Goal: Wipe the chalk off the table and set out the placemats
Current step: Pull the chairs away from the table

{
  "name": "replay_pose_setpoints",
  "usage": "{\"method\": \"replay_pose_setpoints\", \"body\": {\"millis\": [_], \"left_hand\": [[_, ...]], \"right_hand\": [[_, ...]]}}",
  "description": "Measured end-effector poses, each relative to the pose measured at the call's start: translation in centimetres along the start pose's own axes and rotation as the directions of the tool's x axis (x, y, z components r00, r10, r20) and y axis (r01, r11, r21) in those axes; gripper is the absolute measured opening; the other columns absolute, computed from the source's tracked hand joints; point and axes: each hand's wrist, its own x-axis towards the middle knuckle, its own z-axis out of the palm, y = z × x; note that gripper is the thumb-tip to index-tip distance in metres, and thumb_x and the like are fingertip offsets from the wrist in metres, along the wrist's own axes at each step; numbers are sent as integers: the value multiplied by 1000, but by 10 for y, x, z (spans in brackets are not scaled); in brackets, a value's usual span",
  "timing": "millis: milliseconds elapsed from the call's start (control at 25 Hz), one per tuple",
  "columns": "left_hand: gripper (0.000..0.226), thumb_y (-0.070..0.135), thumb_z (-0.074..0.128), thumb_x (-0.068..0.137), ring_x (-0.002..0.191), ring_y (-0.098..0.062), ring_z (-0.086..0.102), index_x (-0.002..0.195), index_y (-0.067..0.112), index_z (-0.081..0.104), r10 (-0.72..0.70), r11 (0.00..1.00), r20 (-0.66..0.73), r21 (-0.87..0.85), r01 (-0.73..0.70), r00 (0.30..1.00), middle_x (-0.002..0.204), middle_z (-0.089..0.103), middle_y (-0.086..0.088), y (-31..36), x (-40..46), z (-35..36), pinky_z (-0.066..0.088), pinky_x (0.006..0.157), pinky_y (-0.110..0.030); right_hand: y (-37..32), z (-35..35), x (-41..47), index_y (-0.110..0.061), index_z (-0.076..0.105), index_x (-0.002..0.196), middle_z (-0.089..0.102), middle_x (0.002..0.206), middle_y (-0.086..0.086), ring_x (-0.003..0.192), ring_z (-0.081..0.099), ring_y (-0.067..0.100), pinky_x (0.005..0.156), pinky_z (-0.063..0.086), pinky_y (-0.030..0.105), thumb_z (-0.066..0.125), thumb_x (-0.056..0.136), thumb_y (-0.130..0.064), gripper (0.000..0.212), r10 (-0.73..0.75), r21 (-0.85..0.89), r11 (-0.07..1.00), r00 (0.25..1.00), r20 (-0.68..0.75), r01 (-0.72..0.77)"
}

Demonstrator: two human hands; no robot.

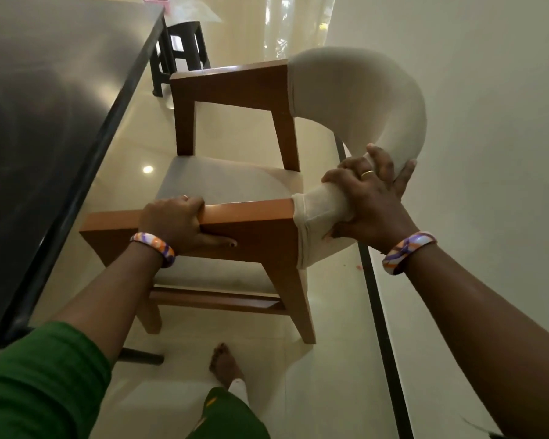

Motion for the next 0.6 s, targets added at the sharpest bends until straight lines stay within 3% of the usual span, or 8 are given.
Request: {"method": "replay_pose_setpoints", "body": {"millis": [120, 240, 400, 560, 600], "left_hand": [[88, 87, 50, 50, 45, -18, 35, 75, 4, 62, -2, 1000, 4, 23, 2, 1000, 57, 58, -12, 7, -1, 7, 32, 51, -22], [76, 70, 72, 53, 48, -28, 50, 83, 0, 65, -11, 999, 35, 39, 10, 999, 65, 63, -18, 14, -5, 10, 38, 54, -27], [79, 70, 67, 53, 54, -35, 59, 85, -2, 66, -11, 999, 46, 43, 9, 999, 68, 64, -20, 19, -8, 10, 39, 56, -29], [79, 76, 52, 54, 40, -31, 55, 73, 0, 65, 8, 999, 44, 50, -10, 999, 56, 61, -16, 25, -20, 17, 42, 47, -26], [78, 76, 56, 52, 38, -30, 54, 70, 0, 65, -3, 999, 55, 47, 0, 999, 53, 60, -15, 26, -23, 18, 39, 47, -24]], "right_hand": [[5, 3, -3, -19, 58, 121, 48, 134, 13, 140, 15, 44, 100, -7, 76, 89, 55, -23, 73, 18, -4, 1000, 1000, 8, -18], [8, 6, -7, -17, 58, 123, 46, 136, 14, 140, 15, 43, 100, -6, 74, 88, 58, -21, 72, 38, 9, 999, 999, 28, -38], [7, 7, -11, -20, 54, 126, 42, 139, 12, 141, 11, 40, 101, -3, 75, 87, 60, -22, 74, 55, -3, 998, 998, 30, -55], [5, 12, -25, -18, 58, 122, 48, 134, 15, 137, 22, 44, 98, 1, 78, 90, 55, -24, 75, 45, -39, 998, 999, 1, -45], [4, 14, -27, -18, 58, 121, 49, 133, 15, 136, 24, 45, 98, 2, 79, 91, 53, -25, 76, 37, -69, 997, 999, 0, -37]]}}
